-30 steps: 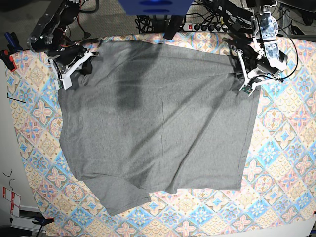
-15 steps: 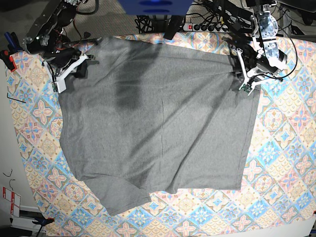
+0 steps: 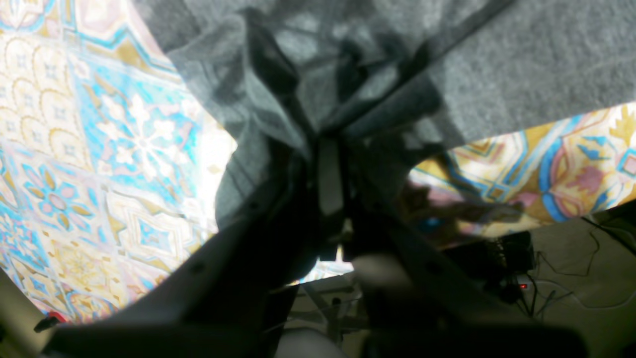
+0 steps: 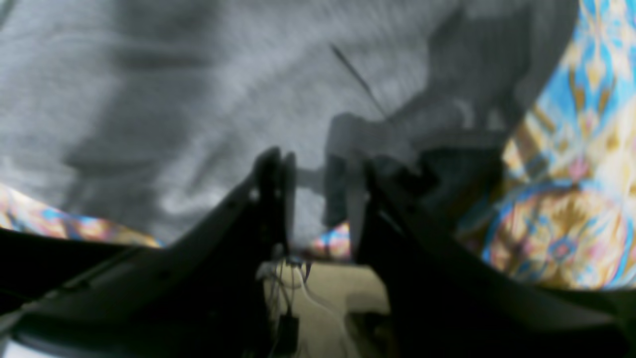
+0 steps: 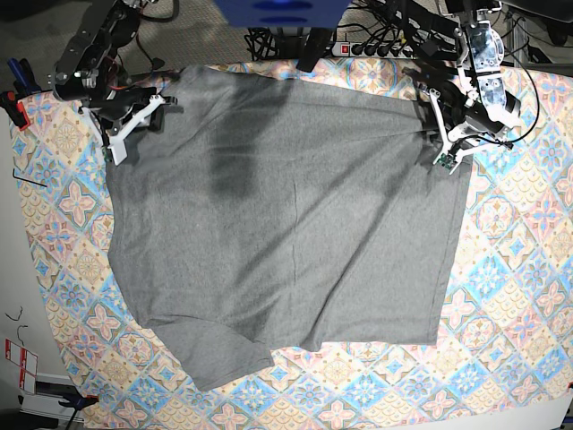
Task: Fold the T-shirt properly
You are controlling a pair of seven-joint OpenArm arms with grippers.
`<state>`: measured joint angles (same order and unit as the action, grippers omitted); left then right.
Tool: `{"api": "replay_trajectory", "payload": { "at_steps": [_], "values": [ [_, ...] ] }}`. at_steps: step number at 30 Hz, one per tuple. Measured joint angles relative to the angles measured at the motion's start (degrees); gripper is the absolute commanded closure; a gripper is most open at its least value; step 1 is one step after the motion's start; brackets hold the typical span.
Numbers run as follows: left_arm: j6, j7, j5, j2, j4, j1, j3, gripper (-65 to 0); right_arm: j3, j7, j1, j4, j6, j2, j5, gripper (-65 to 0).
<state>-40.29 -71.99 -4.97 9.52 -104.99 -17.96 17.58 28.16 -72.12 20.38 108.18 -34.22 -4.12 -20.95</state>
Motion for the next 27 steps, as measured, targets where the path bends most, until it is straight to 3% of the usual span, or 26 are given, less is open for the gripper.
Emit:
{"api": "replay_trajectory", "payload": {
  "at_steps": [3, 7, 12, 15, 22, 24, 25, 27],
  "values": [
    [0.00, 0.02, 0.02, -0.02, 0.00, 0.02, 0.00, -2.6, 0.57, 0.13, 0.20, -3.34, -0.02, -0.22, -0.35, -17.7],
    [0.00, 0.02, 0.04, -0.02, 0.00, 0.02, 0.00, -2.6, 12.17, 0.35, -0.81, -9.86, 0.09, -4.76, -2.29, -18.0],
    [0.00, 0.00, 0.00, -0.02, 0.00, 0.02, 0.00, -2.7, 9.88, -0.17, 0.20, -10.49, 0.17, -2.21, -5.81, -18.4],
    [0.00, 0.02, -0.15, 0.31, 0.00, 0.26, -1.05, -2.7, 10.58, 1.81, 0.55, -9.81, -0.11, -2.45, -7.82, -23.7],
    [-0.02, 0.02, 0.11, 0.96, 0.00, 0.17, -3.02, -2.7, 11.37, -0.31, 2.19, -11.78, -0.79, -3.80, -4.61, -41.2],
    [0.00, 0.00, -0.22, 1.18, 0.00, 0.33, -2.97, -2.7, 11.54, 2.23, 2.58, -13.11, -4.22, -3.87, -4.61, -42.9],
    [0.00, 0.02, -0.17, 1.31, 0.00, 0.28, -2.99, -2.7, 11.76, 6.80, 2.62, -14.51, -5.73, -4.00, -5.99, -42.9],
    [-0.02, 0.00, -0.17, 1.25, 0.00, 0.11, -2.99, -2.7, 11.34, 9.55, 1.51, -17.05, -5.68, -4.48, -8.20, -42.9]
  ]
}}
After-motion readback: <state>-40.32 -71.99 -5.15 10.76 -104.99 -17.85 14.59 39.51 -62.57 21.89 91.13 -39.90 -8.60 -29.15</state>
